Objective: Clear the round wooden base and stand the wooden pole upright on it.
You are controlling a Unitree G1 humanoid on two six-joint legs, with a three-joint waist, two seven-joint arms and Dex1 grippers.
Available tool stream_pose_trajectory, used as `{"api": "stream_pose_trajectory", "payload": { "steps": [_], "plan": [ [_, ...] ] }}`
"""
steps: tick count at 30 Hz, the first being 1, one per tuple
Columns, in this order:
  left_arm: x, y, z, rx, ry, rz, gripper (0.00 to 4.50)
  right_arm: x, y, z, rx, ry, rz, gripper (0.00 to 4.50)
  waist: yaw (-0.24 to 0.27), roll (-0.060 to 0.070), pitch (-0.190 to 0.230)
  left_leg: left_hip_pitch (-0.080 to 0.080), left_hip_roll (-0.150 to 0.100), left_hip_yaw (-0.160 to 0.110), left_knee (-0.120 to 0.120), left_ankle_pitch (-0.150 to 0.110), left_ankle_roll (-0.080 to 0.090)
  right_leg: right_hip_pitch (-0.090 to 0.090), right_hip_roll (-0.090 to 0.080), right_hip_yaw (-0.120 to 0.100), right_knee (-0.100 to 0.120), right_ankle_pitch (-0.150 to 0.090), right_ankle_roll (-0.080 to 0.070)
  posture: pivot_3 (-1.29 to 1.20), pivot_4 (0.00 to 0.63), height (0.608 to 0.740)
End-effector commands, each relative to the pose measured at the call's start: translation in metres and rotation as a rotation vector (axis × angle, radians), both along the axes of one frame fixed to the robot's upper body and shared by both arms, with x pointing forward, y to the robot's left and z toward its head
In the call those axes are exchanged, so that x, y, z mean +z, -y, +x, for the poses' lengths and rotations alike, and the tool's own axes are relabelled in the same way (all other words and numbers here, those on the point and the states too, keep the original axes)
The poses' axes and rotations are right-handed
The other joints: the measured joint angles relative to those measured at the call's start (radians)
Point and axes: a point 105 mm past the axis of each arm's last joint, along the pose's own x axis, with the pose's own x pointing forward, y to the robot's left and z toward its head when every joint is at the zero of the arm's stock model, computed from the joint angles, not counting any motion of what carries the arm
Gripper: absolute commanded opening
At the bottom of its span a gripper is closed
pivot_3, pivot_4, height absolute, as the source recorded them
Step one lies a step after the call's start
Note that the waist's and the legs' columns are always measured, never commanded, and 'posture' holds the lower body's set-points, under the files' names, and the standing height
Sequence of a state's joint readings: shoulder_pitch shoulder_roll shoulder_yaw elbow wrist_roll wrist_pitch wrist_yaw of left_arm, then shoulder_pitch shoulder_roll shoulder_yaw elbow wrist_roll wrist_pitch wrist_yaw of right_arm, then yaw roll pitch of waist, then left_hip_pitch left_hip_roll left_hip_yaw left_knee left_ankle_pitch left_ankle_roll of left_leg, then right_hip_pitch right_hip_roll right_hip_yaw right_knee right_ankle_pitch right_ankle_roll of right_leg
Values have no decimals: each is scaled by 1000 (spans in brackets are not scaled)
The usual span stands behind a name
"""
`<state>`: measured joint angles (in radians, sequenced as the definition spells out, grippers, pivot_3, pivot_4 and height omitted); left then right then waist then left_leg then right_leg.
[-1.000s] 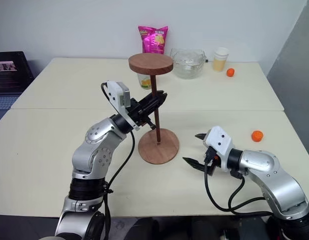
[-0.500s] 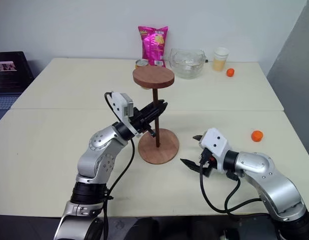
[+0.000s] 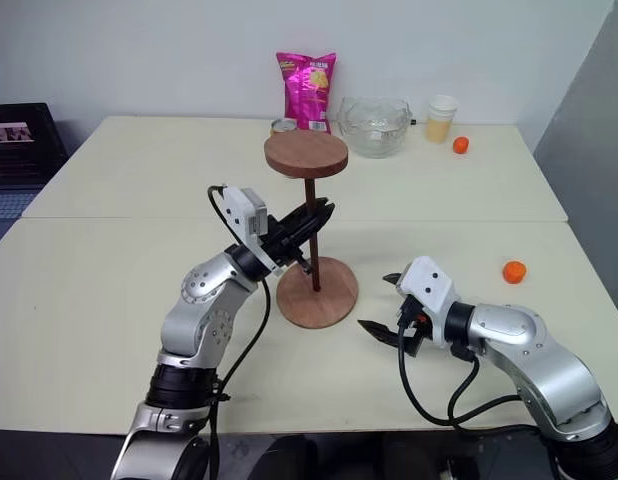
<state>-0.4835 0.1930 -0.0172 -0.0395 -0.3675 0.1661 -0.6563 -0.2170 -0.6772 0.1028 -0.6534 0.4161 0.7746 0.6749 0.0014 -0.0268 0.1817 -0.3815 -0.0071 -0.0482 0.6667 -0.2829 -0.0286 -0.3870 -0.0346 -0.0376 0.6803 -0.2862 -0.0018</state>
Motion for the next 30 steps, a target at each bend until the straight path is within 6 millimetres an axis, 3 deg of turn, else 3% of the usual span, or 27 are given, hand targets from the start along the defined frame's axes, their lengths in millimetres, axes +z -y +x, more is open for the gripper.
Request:
{"api": "stream_pose_trajectory", "payload": {
  "steps": [1,18,30],
  "plan": [
    [4,3,-3,3,35,6,269,10,-4,-5,32,43,-1,4500,0,0,0,0,0,0,0,0,0,0,0,0,0,0,0,0,150,740],
    [-20,-15,-8,65,-25,57,269,8,-5,-7,46,37,-11,4500,-3,0,-1,2,0,0,0,0,0,1,0,0,0,0,0,0,150,740],
    [-52,-27,1,125,-164,137,269,6,-6,-5,33,28,-9,4500,-6,0,-6,6,1,0,-2,-1,1,4,2,1,0,0,0,0,150,740]
  ]
}}
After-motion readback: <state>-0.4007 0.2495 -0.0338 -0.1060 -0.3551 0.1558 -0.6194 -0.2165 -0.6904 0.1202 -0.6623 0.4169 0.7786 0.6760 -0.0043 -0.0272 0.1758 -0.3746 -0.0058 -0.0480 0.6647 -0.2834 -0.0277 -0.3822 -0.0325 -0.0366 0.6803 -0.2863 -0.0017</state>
